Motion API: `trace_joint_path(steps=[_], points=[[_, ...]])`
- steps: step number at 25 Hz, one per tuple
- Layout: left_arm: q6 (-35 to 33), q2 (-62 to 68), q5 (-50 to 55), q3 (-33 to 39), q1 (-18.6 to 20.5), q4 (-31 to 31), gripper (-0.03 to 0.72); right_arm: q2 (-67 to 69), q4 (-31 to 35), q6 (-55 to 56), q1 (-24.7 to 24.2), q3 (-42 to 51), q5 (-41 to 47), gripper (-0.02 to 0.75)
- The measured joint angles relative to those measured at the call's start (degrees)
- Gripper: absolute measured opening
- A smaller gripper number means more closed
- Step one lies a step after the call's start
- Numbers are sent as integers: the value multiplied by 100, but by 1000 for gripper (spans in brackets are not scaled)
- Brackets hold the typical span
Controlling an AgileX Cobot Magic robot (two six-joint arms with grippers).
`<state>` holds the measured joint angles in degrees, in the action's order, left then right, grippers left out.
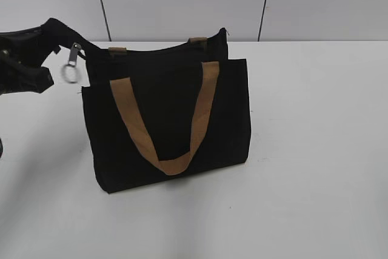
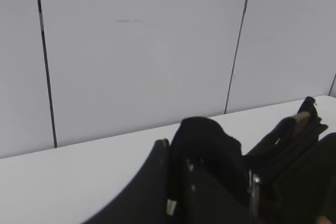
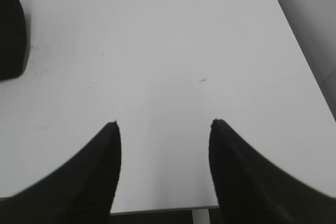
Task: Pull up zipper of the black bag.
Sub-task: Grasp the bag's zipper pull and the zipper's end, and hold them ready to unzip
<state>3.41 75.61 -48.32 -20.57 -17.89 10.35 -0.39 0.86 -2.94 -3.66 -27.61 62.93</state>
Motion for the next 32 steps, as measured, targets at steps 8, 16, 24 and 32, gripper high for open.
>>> trace_joint_path(steps=[8, 16, 24, 32], points=[[112, -242, 143, 0, 0, 284, 2, 0, 0, 0, 0, 0, 0, 422], [548, -403, 532, -74, 0, 567, 2, 30, 230, -141, 5, -5, -9, 422], [1065, -420, 1299, -560, -91, 824, 2, 1424, 2288, -2593, 36, -227, -607, 422], [1336, -445, 1678, -683, -110, 859, 1, 3292, 5014, -4873, 564, -227, -1284, 422]])
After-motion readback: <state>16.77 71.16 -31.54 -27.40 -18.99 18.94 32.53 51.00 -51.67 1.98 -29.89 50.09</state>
